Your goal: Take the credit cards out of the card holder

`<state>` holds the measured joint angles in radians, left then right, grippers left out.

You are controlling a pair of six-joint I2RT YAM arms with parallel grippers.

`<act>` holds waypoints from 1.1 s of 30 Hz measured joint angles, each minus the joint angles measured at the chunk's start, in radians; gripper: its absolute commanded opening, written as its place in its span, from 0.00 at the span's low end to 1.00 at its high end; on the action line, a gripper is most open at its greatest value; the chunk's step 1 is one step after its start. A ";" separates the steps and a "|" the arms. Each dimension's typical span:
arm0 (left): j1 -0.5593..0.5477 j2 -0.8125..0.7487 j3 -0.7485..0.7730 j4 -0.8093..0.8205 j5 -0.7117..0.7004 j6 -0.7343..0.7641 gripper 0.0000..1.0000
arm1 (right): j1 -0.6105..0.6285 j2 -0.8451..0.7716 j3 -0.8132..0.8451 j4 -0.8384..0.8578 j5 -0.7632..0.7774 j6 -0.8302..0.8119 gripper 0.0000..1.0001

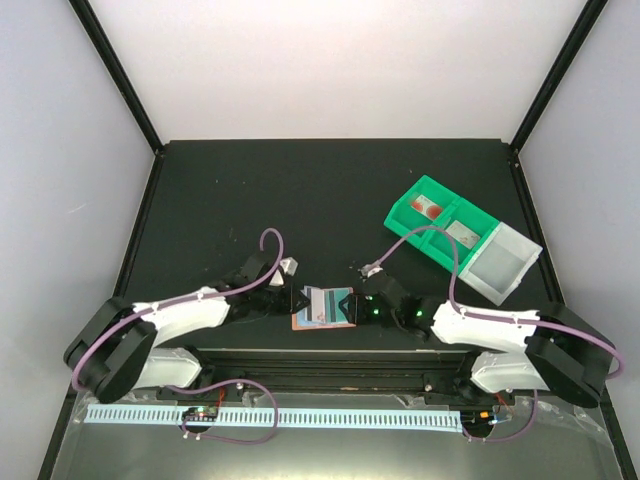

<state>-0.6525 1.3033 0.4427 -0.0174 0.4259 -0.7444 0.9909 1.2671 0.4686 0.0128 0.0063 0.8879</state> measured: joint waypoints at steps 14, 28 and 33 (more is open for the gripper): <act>0.000 -0.163 0.028 -0.092 -0.078 0.003 0.19 | 0.000 -0.032 0.002 0.066 -0.053 0.002 0.34; 0.000 0.055 -0.007 0.003 0.027 -0.007 0.09 | 0.001 0.237 0.053 0.231 -0.167 0.010 0.22; 0.000 0.060 -0.006 -0.002 0.021 0.006 0.09 | 0.001 0.301 0.056 0.272 -0.191 0.020 0.22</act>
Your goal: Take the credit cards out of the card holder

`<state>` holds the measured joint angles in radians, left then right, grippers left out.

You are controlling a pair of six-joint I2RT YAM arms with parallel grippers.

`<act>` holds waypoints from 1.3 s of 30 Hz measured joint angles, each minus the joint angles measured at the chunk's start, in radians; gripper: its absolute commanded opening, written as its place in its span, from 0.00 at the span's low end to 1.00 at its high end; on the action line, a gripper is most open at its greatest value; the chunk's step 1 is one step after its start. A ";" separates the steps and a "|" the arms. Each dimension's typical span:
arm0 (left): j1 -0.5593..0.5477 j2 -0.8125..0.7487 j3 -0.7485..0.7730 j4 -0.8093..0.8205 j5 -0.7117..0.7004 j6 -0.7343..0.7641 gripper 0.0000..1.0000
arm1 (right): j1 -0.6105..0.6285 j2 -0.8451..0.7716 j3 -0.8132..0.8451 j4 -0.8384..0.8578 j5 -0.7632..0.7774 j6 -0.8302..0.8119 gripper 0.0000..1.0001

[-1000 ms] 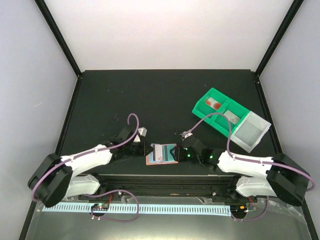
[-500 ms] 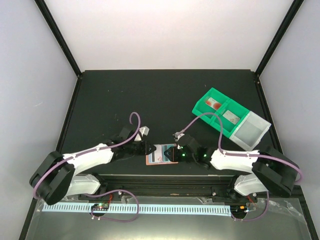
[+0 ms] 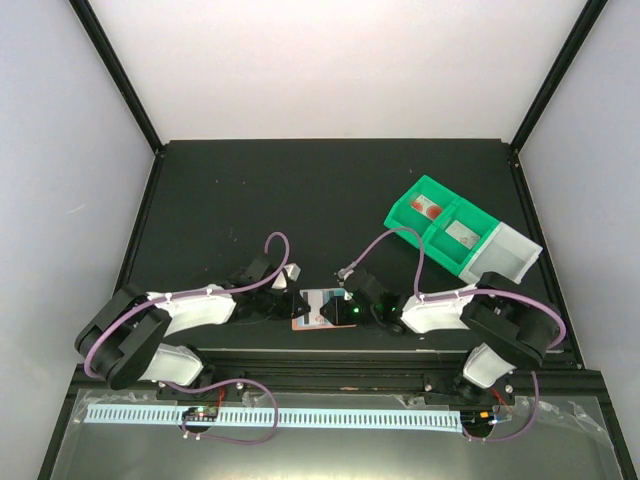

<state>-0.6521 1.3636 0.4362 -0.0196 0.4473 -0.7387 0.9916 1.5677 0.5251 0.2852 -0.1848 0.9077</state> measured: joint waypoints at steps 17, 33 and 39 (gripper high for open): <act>0.000 -0.034 0.003 -0.052 -0.018 0.026 0.14 | 0.000 0.066 0.025 0.058 -0.011 0.038 0.22; 0.000 -0.033 -0.001 -0.064 -0.051 0.031 0.02 | -0.011 0.083 0.003 0.132 -0.034 0.095 0.21; 0.000 -0.033 -0.002 -0.060 -0.051 0.031 0.02 | -0.027 0.103 -0.027 0.208 -0.060 0.126 0.07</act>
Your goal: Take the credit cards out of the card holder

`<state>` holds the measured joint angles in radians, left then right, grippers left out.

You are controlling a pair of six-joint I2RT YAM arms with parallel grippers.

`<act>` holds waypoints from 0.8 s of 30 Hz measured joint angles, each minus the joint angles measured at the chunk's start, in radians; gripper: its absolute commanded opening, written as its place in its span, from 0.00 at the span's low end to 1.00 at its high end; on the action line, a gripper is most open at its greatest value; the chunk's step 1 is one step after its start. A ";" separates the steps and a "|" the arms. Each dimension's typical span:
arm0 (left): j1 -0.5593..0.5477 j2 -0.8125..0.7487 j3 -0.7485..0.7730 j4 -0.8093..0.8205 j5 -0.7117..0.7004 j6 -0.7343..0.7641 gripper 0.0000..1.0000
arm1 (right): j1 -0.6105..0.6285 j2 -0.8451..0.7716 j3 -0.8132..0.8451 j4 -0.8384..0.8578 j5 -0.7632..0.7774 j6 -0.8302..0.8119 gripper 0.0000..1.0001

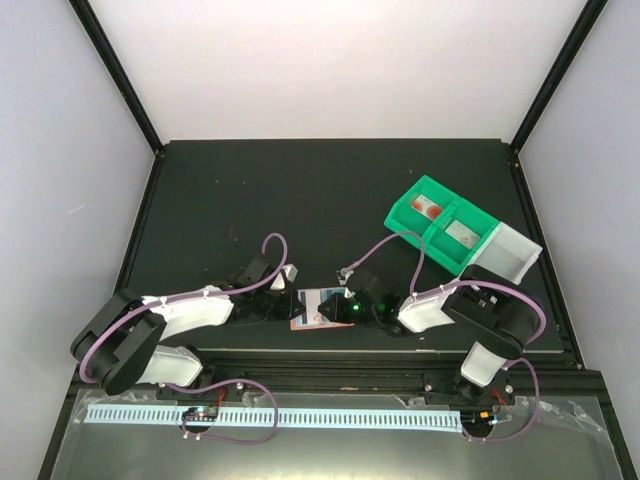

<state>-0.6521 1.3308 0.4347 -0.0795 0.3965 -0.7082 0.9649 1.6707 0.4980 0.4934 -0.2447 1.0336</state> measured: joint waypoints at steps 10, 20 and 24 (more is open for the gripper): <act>0.000 -0.005 0.001 0.006 0.006 -0.001 0.14 | -0.023 0.002 -0.037 0.075 -0.027 0.024 0.01; 0.000 0.014 0.005 0.013 -0.007 0.006 0.07 | -0.034 -0.047 -0.119 0.134 -0.018 0.047 0.01; 0.000 0.040 0.006 0.035 0.000 0.010 0.02 | -0.035 -0.081 -0.138 0.126 -0.005 0.046 0.03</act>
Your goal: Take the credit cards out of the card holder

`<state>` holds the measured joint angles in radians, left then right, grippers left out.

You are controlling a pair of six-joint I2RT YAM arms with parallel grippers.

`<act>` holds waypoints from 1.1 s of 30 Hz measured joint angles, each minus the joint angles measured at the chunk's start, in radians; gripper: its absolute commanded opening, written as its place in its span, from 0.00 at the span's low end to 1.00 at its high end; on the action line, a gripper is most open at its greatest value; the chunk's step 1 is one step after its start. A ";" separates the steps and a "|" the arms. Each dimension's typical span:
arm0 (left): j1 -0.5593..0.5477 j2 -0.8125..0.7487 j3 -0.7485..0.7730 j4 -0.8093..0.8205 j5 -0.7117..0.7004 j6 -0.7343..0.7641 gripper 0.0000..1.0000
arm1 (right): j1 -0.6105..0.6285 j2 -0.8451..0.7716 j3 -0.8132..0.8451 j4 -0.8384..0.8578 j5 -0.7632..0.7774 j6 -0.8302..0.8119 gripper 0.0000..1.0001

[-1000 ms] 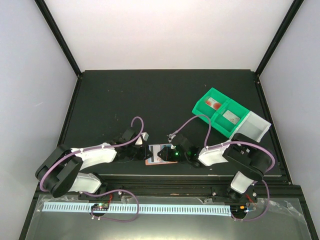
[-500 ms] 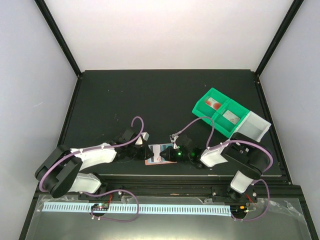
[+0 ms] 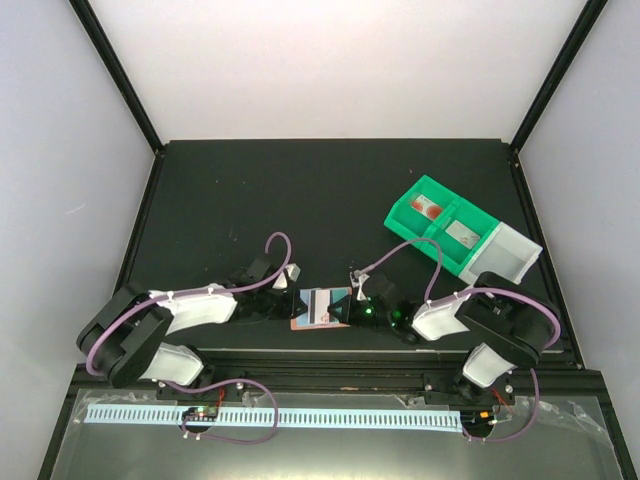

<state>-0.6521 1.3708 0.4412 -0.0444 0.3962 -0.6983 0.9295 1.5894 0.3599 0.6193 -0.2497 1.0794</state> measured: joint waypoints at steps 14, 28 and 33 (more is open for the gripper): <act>0.000 0.019 0.003 0.027 0.006 0.001 0.02 | -0.003 0.027 0.040 -0.031 0.000 -0.004 0.04; 0.005 0.019 0.008 0.025 -0.003 0.006 0.01 | -0.020 -0.166 -0.001 -0.161 0.058 -0.046 0.01; 0.010 0.009 0.024 -0.012 -0.013 0.009 0.18 | -0.028 -0.275 -0.002 -0.269 0.130 -0.100 0.01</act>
<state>-0.6422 1.3800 0.4648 -0.0566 0.3828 -0.6891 0.9016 1.3144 0.3584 0.3508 -0.1192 0.9794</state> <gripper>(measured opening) 0.065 0.011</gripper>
